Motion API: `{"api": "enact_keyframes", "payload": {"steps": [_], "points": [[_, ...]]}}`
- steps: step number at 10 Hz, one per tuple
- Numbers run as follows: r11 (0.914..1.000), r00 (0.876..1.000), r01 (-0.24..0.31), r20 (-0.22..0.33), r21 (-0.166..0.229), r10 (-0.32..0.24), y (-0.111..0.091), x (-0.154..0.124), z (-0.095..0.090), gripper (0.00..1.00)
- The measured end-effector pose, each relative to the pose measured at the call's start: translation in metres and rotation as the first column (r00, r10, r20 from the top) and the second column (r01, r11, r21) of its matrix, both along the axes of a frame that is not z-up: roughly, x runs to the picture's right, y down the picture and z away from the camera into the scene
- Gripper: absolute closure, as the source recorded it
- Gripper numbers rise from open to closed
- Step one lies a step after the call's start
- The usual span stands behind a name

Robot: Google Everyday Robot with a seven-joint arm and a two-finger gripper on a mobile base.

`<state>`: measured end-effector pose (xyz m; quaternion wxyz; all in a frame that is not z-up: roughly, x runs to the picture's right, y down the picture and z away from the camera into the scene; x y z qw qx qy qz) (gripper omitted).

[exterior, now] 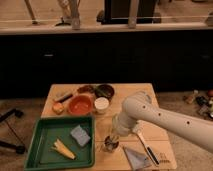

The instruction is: Place fork in metal cup

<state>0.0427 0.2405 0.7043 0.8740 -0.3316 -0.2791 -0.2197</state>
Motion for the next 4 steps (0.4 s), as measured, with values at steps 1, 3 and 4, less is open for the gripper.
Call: {"api": "enact_keyframes", "payload": {"steps": [1,3,4], "points": [[1.0,1.0,0.0,0.001,-0.001,0.0,0.0002,0.0001,-0.0002,0.2],[1.0,1.0,-0.001,0.003,-0.004,0.001,0.0012,0.0005,-0.0006,0.2],[1.0,1.0,0.0,0.004,-0.004,0.001,0.0011,0.0006,-0.0006,0.2]]}}
